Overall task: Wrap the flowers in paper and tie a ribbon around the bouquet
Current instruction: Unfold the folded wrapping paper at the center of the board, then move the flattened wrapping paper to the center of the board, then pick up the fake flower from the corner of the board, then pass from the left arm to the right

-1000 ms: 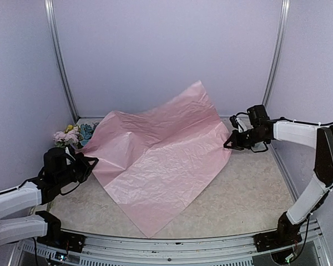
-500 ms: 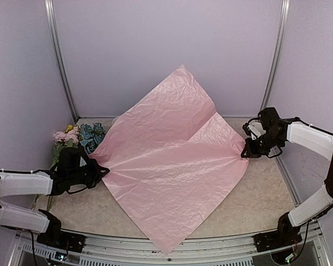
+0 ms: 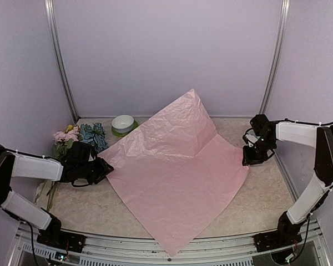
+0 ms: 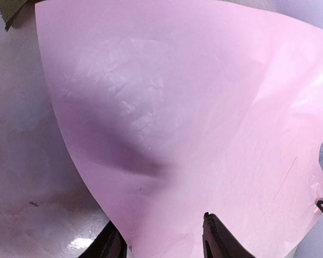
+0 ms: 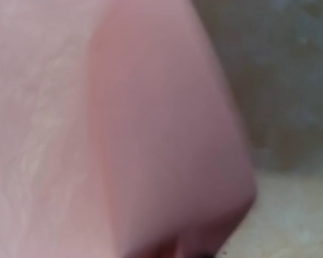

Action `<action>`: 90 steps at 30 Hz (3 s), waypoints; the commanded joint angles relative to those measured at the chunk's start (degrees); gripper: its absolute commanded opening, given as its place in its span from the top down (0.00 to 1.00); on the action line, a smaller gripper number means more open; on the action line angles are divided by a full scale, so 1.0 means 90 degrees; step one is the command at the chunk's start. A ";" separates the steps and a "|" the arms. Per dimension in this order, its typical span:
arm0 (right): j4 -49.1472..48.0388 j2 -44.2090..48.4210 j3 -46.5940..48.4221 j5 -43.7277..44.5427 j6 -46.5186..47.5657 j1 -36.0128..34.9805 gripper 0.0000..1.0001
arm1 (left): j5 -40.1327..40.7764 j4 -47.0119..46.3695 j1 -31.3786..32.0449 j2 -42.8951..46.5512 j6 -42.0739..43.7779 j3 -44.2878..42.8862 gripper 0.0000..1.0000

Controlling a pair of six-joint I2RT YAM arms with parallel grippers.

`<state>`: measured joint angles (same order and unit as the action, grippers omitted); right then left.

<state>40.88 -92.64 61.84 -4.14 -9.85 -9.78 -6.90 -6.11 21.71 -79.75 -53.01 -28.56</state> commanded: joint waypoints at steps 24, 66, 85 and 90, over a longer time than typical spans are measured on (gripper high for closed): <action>-0.0922 -0.1154 0.0217 0.0987 -0.0420 -0.1452 0.44 | 0.1672 0.2244 0.0363 0.0427 0.1841 -0.1417 0.37; -0.1127 -0.0905 0.0801 0.1073 0.0596 -0.1135 0.41 | 0.2835 0.4267 -0.3158 -0.1453 0.3921 -0.3396 1.00; -0.3606 0.0620 0.1408 -0.3089 0.0768 -0.3463 0.05 | 0.2301 0.0385 0.2704 0.1338 0.3230 -0.4001 1.00; -0.5209 0.0054 0.1647 -0.3885 0.0235 -0.4535 0.00 | 0.1396 -0.1263 0.3422 0.0559 0.3221 -0.4075 1.00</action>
<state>6.94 -88.27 74.48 -27.31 -4.10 -45.54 15.55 -1.39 49.41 -70.30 -23.31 -65.82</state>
